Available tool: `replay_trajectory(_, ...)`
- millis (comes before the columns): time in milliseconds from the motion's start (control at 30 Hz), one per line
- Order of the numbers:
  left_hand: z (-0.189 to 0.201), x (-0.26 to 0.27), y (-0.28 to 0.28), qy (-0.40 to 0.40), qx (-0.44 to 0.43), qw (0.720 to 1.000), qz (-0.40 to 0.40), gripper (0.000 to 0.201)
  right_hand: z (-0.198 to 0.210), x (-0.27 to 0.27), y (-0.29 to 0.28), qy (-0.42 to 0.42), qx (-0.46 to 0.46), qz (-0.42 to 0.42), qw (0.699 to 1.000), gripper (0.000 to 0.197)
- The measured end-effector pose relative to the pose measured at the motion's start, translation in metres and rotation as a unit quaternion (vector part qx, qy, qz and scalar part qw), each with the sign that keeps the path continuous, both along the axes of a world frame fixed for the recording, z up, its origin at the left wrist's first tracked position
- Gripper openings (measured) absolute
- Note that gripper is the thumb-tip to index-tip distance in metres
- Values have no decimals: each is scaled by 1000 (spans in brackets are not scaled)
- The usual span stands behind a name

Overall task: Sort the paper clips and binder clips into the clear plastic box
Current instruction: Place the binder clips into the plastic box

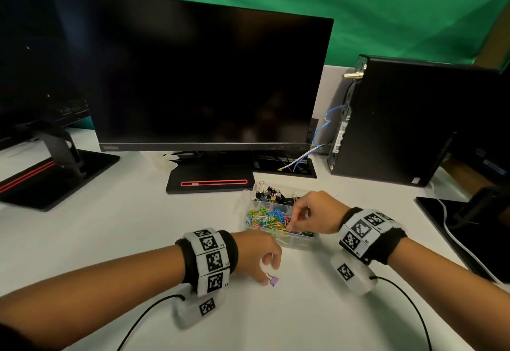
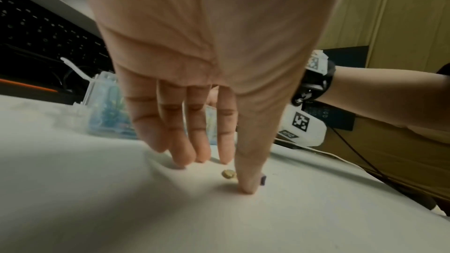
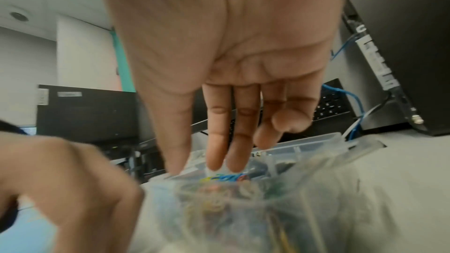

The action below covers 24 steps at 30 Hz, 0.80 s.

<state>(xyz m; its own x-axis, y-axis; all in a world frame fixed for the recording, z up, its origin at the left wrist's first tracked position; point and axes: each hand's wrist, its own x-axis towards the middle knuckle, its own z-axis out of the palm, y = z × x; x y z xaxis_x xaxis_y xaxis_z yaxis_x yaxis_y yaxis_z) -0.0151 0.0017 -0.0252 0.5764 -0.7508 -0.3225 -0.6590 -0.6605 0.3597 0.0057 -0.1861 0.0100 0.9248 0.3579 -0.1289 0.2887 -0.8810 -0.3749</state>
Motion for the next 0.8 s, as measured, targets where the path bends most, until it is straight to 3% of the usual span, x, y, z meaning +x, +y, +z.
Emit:
replay_trajectory(133,-5,-3,1,10,-6,1000,21,20,-7,-16,4,-10,-78,50,996,13)
replay_trajectory(367,1,-8,-4,19,5,1000,20,19,-15,-28,-1,-44,-49,57,996,20)
replay_trajectory(467,19,-7,-7,19,-37,999,18,16,-19,-35,-4,-54,-25,57,997,20)
replay_trajectory(633,49,22,-21,-56,-144,983,104,11,-23,-47,-9,-46,6,54,997,20)
replay_trajectory(800,50,52,-43,-78,-143,972,170,13,-21,-57,-9,-25,29,61,997,21)
